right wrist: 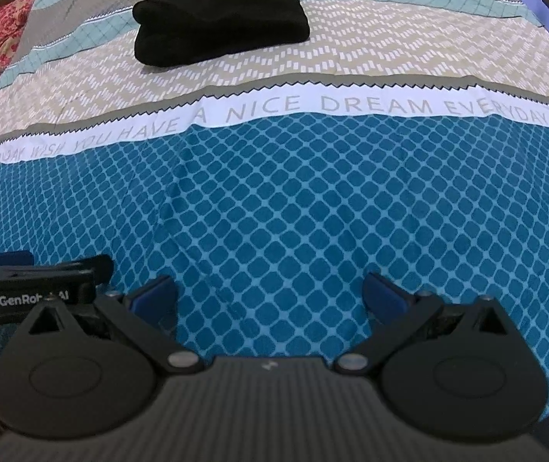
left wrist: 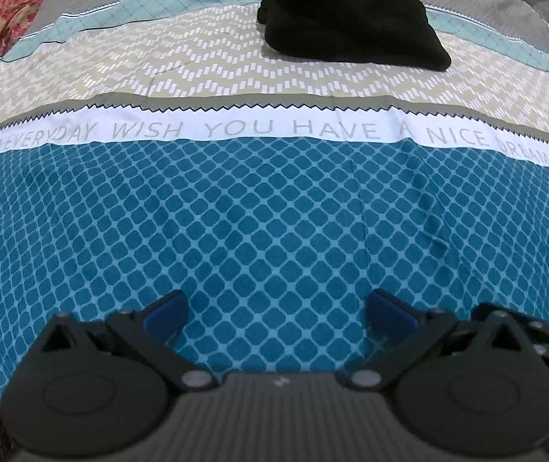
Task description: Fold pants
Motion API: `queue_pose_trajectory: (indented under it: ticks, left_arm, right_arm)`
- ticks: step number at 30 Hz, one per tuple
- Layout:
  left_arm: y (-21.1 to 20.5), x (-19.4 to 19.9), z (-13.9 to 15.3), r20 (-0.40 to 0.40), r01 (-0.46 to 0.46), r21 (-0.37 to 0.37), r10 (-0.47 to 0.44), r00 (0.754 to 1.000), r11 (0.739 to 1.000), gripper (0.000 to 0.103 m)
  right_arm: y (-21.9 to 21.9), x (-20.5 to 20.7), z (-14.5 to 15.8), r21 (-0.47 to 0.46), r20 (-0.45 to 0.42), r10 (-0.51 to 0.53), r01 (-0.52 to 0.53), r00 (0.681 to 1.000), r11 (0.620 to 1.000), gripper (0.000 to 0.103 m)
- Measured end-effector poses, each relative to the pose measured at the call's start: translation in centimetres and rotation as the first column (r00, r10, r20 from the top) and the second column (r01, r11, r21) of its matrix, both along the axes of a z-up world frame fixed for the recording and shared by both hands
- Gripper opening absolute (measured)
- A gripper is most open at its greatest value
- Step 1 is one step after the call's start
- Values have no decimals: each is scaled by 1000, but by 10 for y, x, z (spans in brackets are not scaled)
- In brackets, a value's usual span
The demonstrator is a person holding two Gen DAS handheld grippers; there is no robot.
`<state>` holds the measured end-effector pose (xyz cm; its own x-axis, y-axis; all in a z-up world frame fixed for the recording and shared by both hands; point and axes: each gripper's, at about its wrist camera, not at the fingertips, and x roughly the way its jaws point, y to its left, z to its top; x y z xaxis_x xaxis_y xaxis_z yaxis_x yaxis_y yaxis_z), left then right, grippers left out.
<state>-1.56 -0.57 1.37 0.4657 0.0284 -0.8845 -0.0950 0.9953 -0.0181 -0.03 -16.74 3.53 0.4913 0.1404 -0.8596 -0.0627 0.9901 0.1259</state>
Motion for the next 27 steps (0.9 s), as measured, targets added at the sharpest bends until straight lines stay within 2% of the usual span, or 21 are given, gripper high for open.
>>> queue_pose_trajectory:
  ticks: [5,14,18,22,27]
  left_arm:
    - [3,1,0,-14,16,-20,-17,1000,1000,103]
    - [2,2,1,-15,17,-9,-18,1000,1000,103]
    - [1,-2,10,-36,20,26,-19,999,999,103]
    - [-2,-12,28,-1,15,83,-15,1000,996,103]
    - [-2,-21,43,-14,14,64,-13,1000,998,103]
  right_arm:
    - [-7,0,5,40,-31,-27,29,999,999,103]
    - [-7,-4,7,45,-43,-43,45,998,998,103]
    - [-9,-8,12,50,-42,-53,55,998,997,103]
    - [-12,-14,22,70,-29,-58,60,998,996,103]
    - [-17,-24,36,97,-8,-72,72,997,993,103]
